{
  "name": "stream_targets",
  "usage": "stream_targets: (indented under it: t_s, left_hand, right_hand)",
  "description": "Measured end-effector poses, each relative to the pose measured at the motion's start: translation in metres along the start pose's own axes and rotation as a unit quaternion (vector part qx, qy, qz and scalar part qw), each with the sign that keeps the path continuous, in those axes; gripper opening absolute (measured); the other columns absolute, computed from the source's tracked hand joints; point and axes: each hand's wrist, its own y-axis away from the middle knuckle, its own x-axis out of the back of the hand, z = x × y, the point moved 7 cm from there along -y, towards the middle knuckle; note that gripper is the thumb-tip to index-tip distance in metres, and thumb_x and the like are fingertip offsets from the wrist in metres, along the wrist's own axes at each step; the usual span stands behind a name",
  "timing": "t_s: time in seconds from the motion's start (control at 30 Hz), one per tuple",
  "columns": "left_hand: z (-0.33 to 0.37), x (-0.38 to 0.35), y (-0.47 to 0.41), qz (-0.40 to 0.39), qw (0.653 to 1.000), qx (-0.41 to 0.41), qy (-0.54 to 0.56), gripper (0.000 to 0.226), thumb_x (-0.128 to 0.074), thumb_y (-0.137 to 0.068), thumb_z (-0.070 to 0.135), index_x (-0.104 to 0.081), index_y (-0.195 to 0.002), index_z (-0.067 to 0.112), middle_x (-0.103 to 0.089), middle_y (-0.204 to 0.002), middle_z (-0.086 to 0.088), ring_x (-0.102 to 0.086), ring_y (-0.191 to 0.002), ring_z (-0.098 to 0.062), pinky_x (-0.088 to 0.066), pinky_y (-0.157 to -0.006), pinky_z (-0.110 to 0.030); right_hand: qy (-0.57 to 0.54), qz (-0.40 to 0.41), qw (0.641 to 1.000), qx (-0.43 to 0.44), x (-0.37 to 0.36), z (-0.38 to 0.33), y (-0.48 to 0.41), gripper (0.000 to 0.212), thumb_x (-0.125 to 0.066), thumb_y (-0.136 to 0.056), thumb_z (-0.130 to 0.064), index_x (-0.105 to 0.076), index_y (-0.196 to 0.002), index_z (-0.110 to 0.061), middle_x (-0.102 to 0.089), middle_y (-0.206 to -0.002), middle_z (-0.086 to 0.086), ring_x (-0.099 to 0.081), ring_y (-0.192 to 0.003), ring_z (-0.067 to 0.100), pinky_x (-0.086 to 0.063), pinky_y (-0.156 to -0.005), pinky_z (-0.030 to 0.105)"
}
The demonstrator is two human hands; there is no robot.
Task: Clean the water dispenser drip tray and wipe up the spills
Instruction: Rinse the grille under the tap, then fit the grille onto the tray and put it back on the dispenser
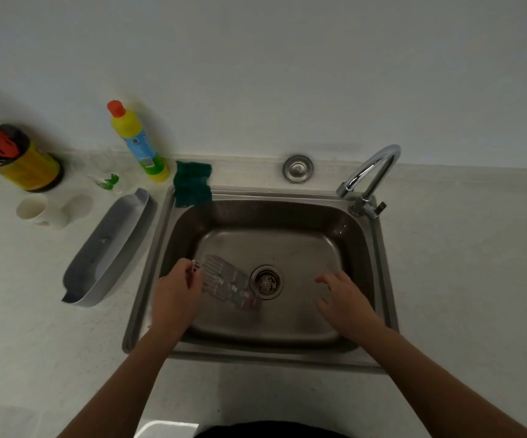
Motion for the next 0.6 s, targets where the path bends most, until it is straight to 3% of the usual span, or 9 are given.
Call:
stream_targets:
  t_s: [0.1, 0.17, 0.27, 0.33, 0.4, 0.5, 0.6]
  left_hand:
    - [0.002, 0.012, 0.002, 0.013, 0.990, 0.024, 0.137, 0.017, -0.059, -0.102, 0.022, -0.058, -0.089, 0.032, -0.072, -0.076, 0.003, -0.071, -0.073, 0.000, -0.054, -0.055, -0.015]
    - [0.005, 0.018, 0.003, -0.005, 0.971, 0.044, 0.236, 0.009, -0.056, -0.103, 0.023, -0.063, -0.098, 0.026, -0.076, -0.091, 0.012, -0.074, -0.081, -0.001, -0.056, -0.061, -0.011]
    - [0.005, 0.028, 0.000, -0.054, 0.942, 0.071, 0.324, 0.014, -0.054, -0.105, 0.023, -0.066, -0.105, 0.017, -0.079, -0.098, 0.005, -0.078, -0.086, -0.014, -0.061, -0.066, -0.023]
    - [0.004, 0.037, -0.001, -0.082, 0.925, 0.092, 0.360, 0.017, -0.053, -0.106, 0.022, -0.067, -0.106, 0.013, -0.079, -0.099, -0.004, -0.078, -0.089, -0.021, -0.063, -0.075, -0.033]
    - [-0.001, 0.047, -0.004, -0.095, 0.910, 0.110, 0.389, 0.019, -0.051, -0.106, 0.021, -0.067, -0.107, 0.010, -0.079, -0.101, -0.008, -0.078, -0.092, -0.025, -0.062, -0.082, -0.042]
    - [-0.015, 0.061, -0.009, -0.107, 0.895, 0.129, 0.414, 0.020, -0.051, -0.106, 0.021, -0.067, -0.108, 0.009, -0.079, -0.102, -0.010, -0.078, -0.094, -0.028, -0.061, -0.088, -0.048]
    - [-0.035, 0.077, -0.019, -0.116, 0.918, 0.099, 0.367, 0.023, -0.054, -0.104, 0.033, -0.070, -0.109, 0.017, -0.079, -0.103, -0.005, -0.077, -0.095, -0.023, -0.061, -0.093, -0.051]
  right_hand:
    - [0.012, 0.033, 0.997, 0.066, 0.002, -0.032, -0.002, 0.073, -0.073, -0.087, -0.043, -0.040, -0.150, -0.025, -0.045, -0.149, 0.000, -0.050, -0.132, 0.016, -0.043, -0.109, 0.032]
    - [0.027, 0.058, 0.991, 0.114, 0.005, -0.057, -0.008, 0.100, -0.071, -0.078, -0.060, -0.021, -0.158, -0.028, -0.031, -0.161, -0.001, -0.034, -0.146, 0.018, -0.032, -0.117, 0.035]
    - [0.105, 0.071, 0.976, 0.175, 0.008, -0.091, -0.025, 0.122, -0.054, -0.068, -0.083, -0.004, -0.163, -0.025, -0.009, -0.172, 0.003, -0.005, -0.158, 0.021, -0.009, -0.126, 0.049]
    - [0.144, 0.068, 0.968, 0.193, 0.010, -0.105, -0.036, 0.120, -0.051, -0.071, -0.087, -0.004, -0.163, -0.025, -0.012, -0.172, 0.002, -0.006, -0.158, 0.020, -0.003, -0.125, 0.049]
    - [0.154, 0.074, 0.962, 0.215, 0.012, -0.118, -0.041, 0.111, -0.048, -0.077, -0.087, -0.011, -0.162, -0.027, -0.026, -0.167, 0.000, -0.022, -0.153, 0.020, -0.008, -0.123, 0.042]
    - [0.142, 0.092, 0.953, 0.250, 0.011, -0.138, -0.043, 0.101, -0.052, -0.078, -0.085, -0.028, -0.157, -0.027, -0.045, -0.152, -0.001, -0.043, -0.134, 0.019, -0.034, -0.114, 0.040]
    - [0.137, 0.117, 0.948, 0.261, 0.008, -0.159, -0.044, 0.096, -0.058, -0.076, -0.083, -0.040, -0.150, -0.025, -0.054, -0.140, -0.001, -0.051, -0.120, 0.017, -0.046, -0.104, 0.038]
